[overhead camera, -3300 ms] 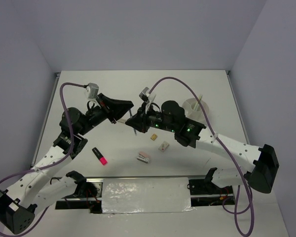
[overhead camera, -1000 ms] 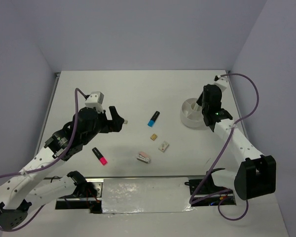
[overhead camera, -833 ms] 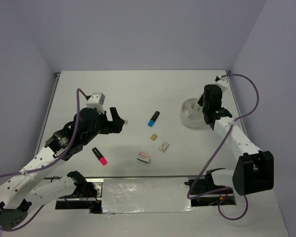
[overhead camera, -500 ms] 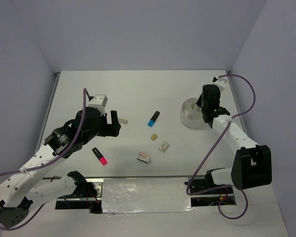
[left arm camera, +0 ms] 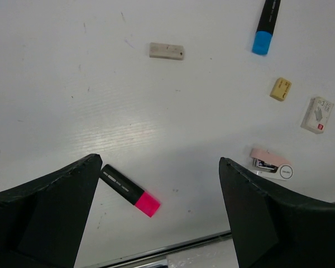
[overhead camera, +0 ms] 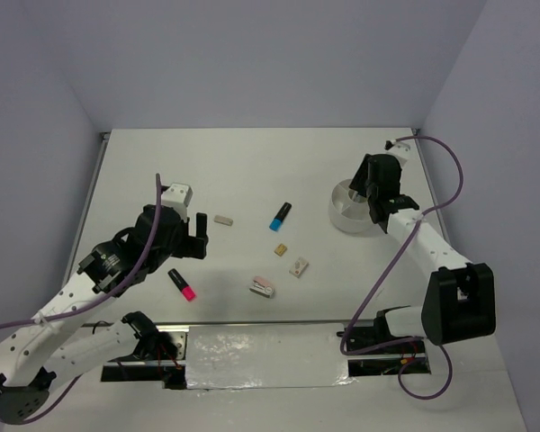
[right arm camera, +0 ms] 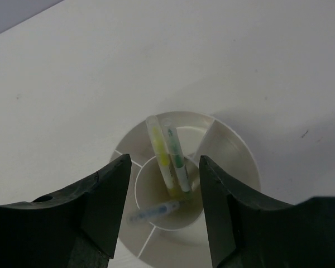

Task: Sort the stationery into containers
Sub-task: Place the pen in the storage box, then pick up the stationery from the center of the board.

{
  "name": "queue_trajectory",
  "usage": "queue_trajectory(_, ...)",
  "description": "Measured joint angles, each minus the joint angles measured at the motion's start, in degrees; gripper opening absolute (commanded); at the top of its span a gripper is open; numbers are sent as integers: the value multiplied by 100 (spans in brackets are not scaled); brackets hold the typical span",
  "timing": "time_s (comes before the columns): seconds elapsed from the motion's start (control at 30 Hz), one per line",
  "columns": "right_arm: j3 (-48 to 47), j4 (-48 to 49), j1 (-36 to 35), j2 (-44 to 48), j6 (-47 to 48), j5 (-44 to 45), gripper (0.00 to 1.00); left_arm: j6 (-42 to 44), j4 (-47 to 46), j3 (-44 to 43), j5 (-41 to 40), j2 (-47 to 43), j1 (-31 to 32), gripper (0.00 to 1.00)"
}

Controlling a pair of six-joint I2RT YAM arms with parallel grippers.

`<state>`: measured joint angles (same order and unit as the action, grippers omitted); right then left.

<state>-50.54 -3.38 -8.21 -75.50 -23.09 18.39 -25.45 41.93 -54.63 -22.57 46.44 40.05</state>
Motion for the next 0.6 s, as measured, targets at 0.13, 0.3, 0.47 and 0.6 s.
queue_trajectory(0.13,0,-201,-81,350,-2,-31,62,-9,4,55,-87,33,-42,99)
queue_trajectory(0.3,-79,-492,-892,1239,94,133,100,-37,9,55,-328,125,-238,99)
queue_trajectory(0.47,-350,-894,-2031,1473,227,164,100,-39,13,55,-420,251,-437,99)
queue_trajectory(0.6,-179,-1338,-2778,1362,-345,501,100,-37,9,55,-402,317,-551,99)
